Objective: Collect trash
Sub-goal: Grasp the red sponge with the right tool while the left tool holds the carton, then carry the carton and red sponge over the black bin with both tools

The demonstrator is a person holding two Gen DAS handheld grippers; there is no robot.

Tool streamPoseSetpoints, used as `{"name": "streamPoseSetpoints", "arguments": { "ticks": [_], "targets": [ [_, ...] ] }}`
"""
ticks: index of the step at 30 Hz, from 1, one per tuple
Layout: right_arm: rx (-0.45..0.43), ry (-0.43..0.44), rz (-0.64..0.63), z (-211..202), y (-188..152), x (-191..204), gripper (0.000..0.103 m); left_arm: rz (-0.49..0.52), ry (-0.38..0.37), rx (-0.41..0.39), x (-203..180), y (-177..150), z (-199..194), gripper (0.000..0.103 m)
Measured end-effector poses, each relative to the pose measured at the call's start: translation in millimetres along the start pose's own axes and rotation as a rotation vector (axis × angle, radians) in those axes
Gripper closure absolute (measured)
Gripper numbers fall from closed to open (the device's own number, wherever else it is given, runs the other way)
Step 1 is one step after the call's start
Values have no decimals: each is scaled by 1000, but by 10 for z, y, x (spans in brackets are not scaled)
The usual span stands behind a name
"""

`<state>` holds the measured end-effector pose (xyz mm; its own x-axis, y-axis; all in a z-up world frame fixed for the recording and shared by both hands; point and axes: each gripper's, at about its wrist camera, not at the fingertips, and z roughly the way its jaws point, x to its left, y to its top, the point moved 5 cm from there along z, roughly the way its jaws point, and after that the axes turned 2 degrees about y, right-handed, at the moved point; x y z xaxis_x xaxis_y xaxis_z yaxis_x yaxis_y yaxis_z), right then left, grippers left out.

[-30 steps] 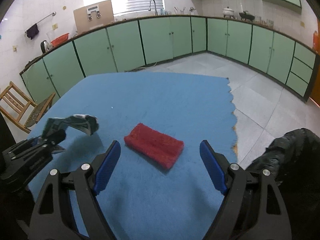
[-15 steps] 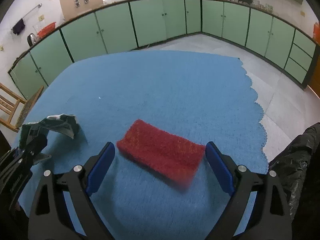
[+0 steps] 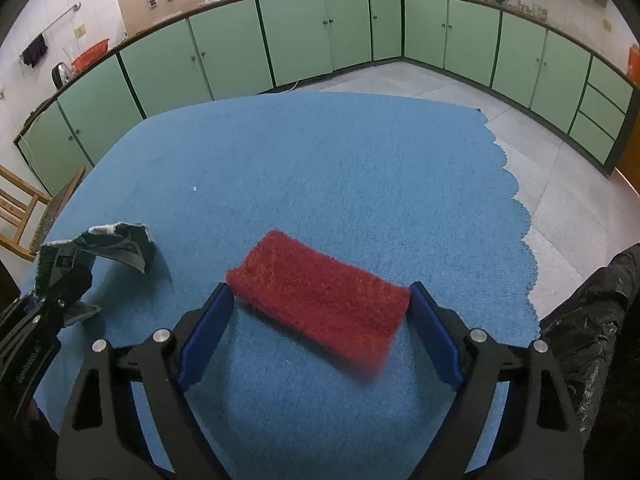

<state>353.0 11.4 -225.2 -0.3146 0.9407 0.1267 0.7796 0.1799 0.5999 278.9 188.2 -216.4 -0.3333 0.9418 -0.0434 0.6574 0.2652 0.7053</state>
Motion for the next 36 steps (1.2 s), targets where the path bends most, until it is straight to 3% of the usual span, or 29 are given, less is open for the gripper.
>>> {"name": "streamPoseSetpoints", "arguments": {
  "ticks": [14, 36],
  "targets": [
    [-115, 16, -16, -534, 10, 18, 18, 18, -17, -33, -40, 51, -217, 77],
    [-272, 34, -28, -1574, 49, -95, 18, 36, -82, -171, -284, 308, -1133, 77]
  ]
}}
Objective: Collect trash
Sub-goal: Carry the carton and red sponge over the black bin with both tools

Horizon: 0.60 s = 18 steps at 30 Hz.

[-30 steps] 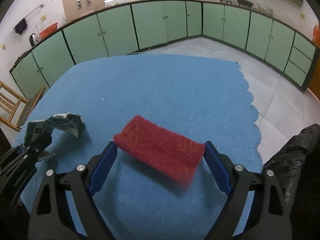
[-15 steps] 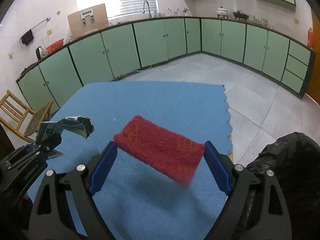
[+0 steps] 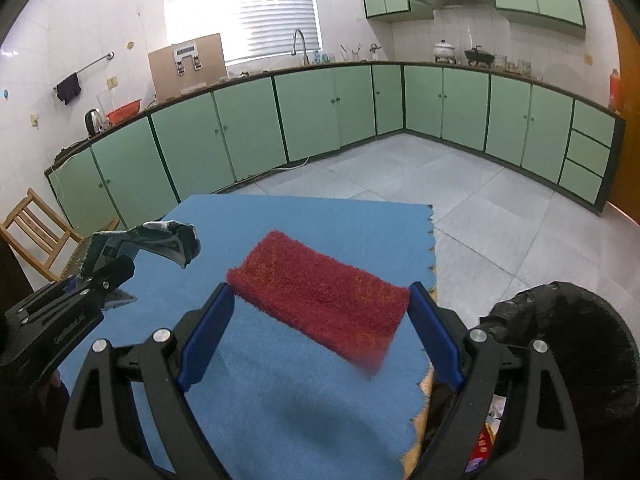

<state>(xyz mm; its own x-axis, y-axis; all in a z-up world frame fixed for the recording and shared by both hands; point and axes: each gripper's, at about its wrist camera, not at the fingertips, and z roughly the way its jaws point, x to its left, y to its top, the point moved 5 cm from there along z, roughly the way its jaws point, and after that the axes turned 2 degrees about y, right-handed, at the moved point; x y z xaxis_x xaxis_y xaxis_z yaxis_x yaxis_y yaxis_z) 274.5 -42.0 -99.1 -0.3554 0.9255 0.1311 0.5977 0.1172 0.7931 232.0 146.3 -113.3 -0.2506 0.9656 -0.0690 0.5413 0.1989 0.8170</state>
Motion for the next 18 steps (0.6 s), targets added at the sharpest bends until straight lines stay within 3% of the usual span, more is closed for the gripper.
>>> {"name": "streamPoseSetpoints", "arguments": {
  "ticks": [9, 18],
  "targets": [
    [-41, -19, 4, -400, -22, -121, 18, 19, -33, -19, -188, 76, -195, 77],
    [-69, -66, 10, -840, -140, -394, 18, 61, -96, -30, -613, 44, -429, 77]
  ]
}}
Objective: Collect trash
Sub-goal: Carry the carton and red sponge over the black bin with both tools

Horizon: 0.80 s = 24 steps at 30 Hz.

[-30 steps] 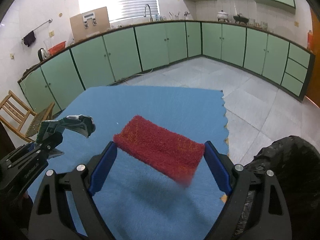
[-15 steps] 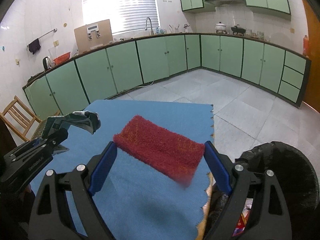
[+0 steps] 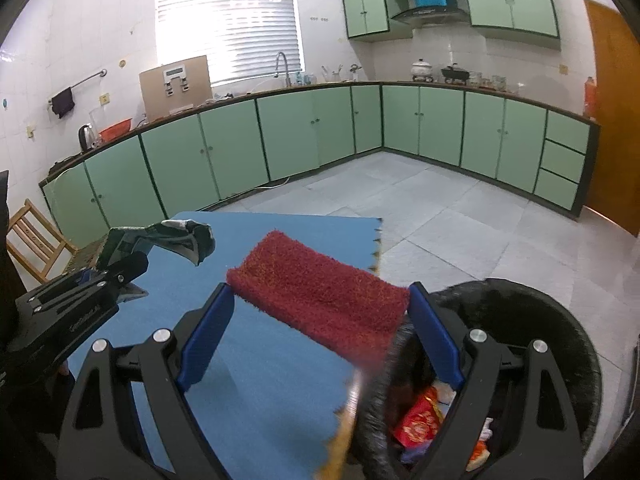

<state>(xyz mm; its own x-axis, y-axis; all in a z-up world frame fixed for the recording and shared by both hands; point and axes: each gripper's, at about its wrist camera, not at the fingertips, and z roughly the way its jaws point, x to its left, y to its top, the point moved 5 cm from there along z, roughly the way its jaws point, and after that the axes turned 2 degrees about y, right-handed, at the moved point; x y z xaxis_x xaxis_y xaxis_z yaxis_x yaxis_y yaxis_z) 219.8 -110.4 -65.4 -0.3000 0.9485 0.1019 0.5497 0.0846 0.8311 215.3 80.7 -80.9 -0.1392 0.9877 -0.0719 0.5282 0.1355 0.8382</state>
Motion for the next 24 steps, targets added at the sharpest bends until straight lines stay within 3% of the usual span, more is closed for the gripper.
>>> {"name": "streamPoseSetpoints", "arguments": {
  "ticks": [14, 24],
  "targets": [
    [-56, -172, 71, -764, -242, -1030, 18, 105, -145, 24, -964, -213, -95, 77],
    [-64, -274, 134, -971, -487, -1704, 18, 180, -250, 56, -1687, -407, 55, 77]
  ]
}}
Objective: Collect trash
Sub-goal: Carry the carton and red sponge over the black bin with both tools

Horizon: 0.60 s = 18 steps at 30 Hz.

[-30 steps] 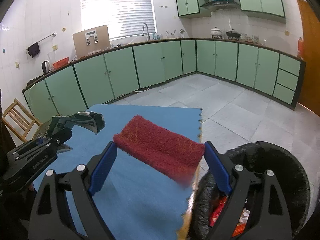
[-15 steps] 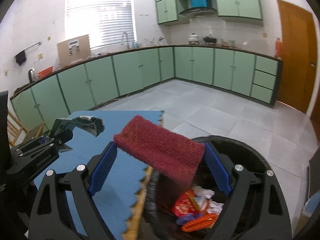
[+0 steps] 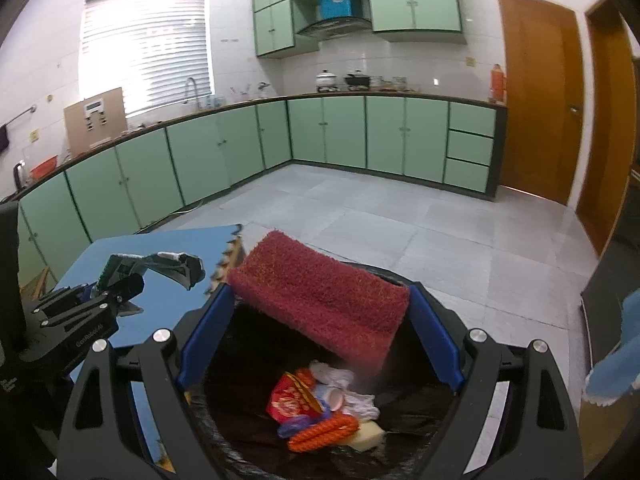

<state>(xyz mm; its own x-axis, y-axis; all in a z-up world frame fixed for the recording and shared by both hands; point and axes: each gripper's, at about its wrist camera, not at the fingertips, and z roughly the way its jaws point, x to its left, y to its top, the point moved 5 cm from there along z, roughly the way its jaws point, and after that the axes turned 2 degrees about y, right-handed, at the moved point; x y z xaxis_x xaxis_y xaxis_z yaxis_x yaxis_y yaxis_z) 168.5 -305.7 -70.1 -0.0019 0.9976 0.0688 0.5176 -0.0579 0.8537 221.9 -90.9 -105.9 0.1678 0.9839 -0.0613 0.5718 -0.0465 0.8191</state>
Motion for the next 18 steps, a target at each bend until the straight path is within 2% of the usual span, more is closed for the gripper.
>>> {"name": "streamPoseSetpoints", "arguments": {
  "ticks": [12, 18],
  "targets": [
    [20, -51, 41, 117, -188, -382, 18, 72, -53, 63, -572, -157, 511, 77],
    [53, -62, 66, 280, -333, -493, 18, 85, -56, 80, -675, -195, 696, 77]
  ]
}}
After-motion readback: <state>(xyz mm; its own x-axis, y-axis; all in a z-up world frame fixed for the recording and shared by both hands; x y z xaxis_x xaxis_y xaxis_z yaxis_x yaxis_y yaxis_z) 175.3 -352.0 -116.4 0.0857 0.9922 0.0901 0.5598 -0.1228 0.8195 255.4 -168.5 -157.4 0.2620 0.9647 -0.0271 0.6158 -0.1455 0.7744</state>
